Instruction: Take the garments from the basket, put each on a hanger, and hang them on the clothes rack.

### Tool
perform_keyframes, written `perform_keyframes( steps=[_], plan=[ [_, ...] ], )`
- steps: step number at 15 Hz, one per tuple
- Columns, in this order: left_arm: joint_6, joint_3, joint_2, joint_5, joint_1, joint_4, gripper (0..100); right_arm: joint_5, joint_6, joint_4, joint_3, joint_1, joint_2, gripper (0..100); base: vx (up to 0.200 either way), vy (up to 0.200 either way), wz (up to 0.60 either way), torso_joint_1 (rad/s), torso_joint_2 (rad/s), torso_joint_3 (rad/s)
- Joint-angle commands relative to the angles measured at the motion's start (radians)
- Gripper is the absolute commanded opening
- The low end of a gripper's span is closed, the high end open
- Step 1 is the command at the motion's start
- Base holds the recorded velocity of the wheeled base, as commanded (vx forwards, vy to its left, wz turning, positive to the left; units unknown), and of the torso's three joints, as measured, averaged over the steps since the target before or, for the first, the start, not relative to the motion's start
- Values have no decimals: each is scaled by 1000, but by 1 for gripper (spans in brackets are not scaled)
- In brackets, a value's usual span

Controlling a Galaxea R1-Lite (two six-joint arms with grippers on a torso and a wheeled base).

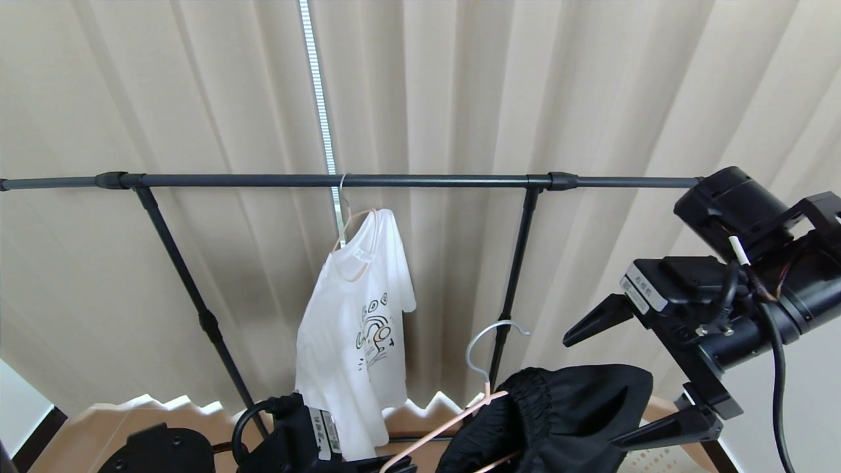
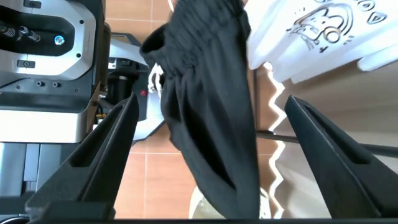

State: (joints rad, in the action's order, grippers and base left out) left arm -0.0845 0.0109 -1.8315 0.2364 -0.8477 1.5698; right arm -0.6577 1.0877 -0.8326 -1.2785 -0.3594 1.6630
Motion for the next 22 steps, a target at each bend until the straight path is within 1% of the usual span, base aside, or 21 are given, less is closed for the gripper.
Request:
perform_keyframes(
  steps=[1, 5, 8, 22],
  plan=[
    [0, 0, 1, 0, -2, 1, 0, 0, -3, 0, -12, 0, 50, 100, 0, 0, 0, 0, 0, 0],
    [0, 0, 12, 0, -2, 1, 0, 0, -14, 6, -39, -6, 98, 100, 0, 0, 0, 0, 0, 0],
    [0, 0, 17, 0, -1, 1, 0, 0, -22, 56, -39, -7, 126, 100, 0, 0, 0, 0, 0, 0],
    [3, 6, 21, -2, -1, 1, 0, 0, -22, 81, -41, -30, 141, 100, 0, 0, 0, 0, 0, 0]
  ],
)
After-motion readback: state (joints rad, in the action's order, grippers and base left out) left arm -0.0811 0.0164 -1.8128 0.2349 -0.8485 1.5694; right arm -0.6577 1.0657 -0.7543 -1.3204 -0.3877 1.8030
